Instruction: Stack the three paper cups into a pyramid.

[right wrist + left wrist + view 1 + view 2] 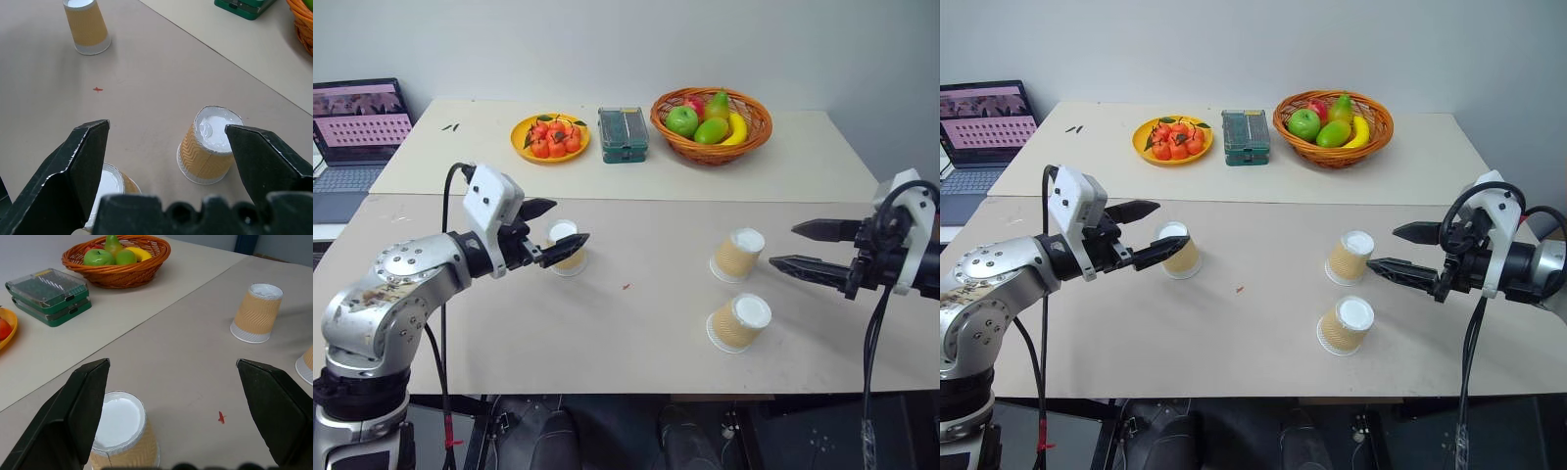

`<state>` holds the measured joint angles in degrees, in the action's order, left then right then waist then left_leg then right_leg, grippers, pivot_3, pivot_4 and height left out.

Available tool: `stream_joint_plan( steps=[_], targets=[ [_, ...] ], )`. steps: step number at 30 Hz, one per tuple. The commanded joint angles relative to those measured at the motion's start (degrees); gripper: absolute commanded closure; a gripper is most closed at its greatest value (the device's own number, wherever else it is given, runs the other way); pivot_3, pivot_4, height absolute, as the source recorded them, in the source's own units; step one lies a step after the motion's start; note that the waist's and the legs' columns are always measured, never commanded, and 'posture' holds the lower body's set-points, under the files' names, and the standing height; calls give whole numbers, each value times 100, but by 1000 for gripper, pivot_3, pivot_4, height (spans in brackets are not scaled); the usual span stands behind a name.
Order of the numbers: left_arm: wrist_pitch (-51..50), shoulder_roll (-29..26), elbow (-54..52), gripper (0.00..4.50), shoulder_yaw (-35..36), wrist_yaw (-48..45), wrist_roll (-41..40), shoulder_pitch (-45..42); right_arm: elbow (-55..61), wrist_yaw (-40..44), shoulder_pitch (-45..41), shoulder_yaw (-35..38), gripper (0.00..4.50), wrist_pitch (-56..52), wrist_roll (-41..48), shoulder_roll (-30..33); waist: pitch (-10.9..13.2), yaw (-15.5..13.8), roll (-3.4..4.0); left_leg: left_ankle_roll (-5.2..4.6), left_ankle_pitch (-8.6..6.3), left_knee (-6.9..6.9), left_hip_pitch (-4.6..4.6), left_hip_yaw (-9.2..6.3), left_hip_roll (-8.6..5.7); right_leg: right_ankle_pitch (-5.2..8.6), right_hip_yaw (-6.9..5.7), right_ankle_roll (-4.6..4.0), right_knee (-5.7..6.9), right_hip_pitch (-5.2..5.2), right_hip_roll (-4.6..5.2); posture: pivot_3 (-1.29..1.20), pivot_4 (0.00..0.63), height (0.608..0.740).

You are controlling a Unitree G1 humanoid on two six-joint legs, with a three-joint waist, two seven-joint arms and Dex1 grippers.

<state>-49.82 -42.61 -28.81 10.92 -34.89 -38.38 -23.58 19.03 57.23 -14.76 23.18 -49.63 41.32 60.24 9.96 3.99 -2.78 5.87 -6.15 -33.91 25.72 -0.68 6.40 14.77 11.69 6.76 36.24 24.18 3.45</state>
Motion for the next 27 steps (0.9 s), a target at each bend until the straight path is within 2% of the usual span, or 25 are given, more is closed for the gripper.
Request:
stream_joint_plan(
  steps=[1, 4, 14, 22, 27],
  targets=[
    [115, 105, -81, 73, -61, 85, 24, -146, 237, -254, 112, 139, 0, 108, -21, -137, 0, 0, 0, 0, 0, 0, 0, 0, 0, 0, 0, 0, 0, 0, 0, 0, 150, 740],
    [118, 336, 91, 73, -237, 99, -36, -417, 548, -504, 517, 324, 0, 117, -31, -358, -2, -49, -4, 0, 0, -2, -1, -8, -2, 1, -5, 1, 0, -6, 0, 0, 150, 740],
    [250, 670, 560, 73, -717, -155, 60, -848, 1547, -843, 1822, 1247, 0, -284, 336, -532, -3, -57, -4, 0, 0, -4, 10, -21, -8, 3, -8, 5, 1, -5, 1, 0, 150, 740],
    [425, 719, 871, 73, -926, -379, 202, -1061, 2144, -1277, 2095, 1114, 0, -496, 852, -783, -3, -24, -4, 0, 1, -6, 10, -36, -13, 3, -12, 5, 1, -8, 1, 0, 150, 740],
    [429, 759, 930, 73, -973, -438, 229, -1125, 2202, -1460, 2168, 840, 0, -379, 803, -915, -3, -26, -4, 0, 1, -6, 13, -46, -16, 3, -16, 4, 0, -10, 1, 0, 150, 740]
  ],
)
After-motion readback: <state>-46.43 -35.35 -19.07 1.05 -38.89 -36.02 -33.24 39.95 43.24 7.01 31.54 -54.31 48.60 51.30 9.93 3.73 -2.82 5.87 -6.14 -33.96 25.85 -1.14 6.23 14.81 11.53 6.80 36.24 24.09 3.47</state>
